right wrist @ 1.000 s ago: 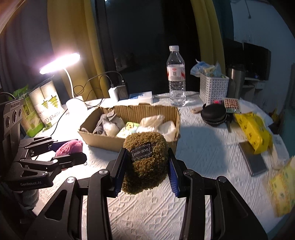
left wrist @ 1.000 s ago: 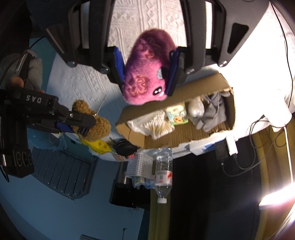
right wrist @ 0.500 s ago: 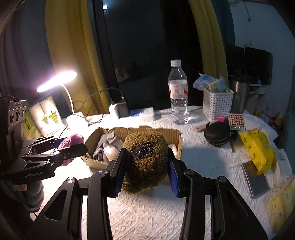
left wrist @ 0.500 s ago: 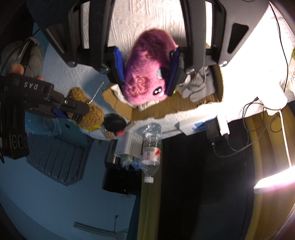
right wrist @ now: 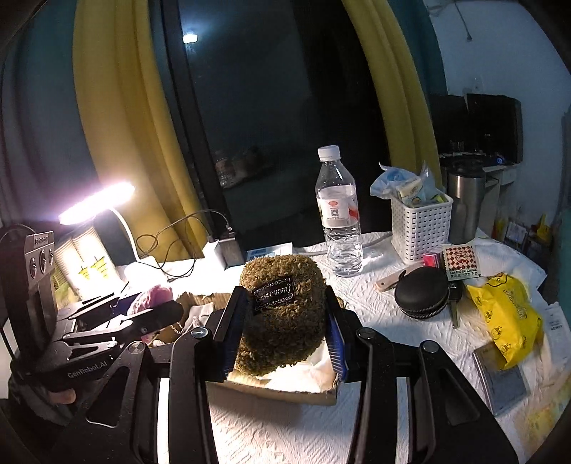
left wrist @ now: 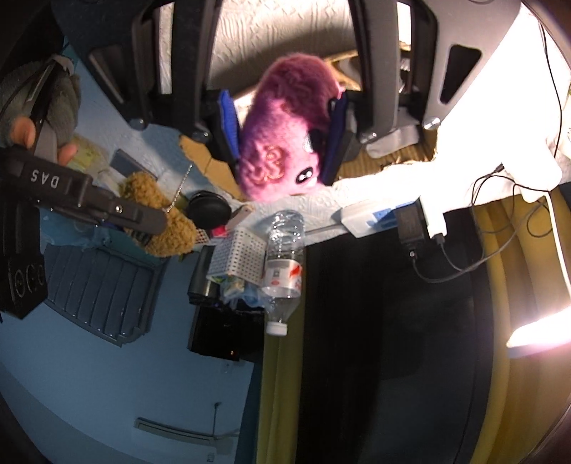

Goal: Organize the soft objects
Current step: 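Lower both plushes into the box and open both grippers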

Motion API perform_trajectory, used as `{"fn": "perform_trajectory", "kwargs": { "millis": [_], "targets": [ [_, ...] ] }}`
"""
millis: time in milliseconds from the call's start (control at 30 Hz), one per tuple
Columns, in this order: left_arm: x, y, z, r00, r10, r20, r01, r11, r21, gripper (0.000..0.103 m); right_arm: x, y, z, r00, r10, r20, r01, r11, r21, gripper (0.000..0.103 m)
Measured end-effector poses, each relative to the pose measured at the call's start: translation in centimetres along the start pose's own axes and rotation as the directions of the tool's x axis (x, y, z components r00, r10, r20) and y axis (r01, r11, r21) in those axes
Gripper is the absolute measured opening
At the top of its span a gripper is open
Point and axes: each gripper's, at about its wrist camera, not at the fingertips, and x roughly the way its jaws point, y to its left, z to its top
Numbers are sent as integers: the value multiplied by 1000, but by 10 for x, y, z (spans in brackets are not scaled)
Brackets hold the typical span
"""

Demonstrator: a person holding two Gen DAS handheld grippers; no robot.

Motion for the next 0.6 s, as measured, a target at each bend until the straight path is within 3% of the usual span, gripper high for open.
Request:
{"fn": "perform_trajectory", "kwargs": {
  "millis": [467,600],
  "targets": [
    [52,2,2,998,-5,-64,4,1000,-14,44,48,-20,-8,999,3,-51,-2,1000,26,43],
    [64,1,0,996,-1,-88,0,1000,-11,52,61,-25,-11,998,2,-69,0,1000,24,48]
  ]
}}
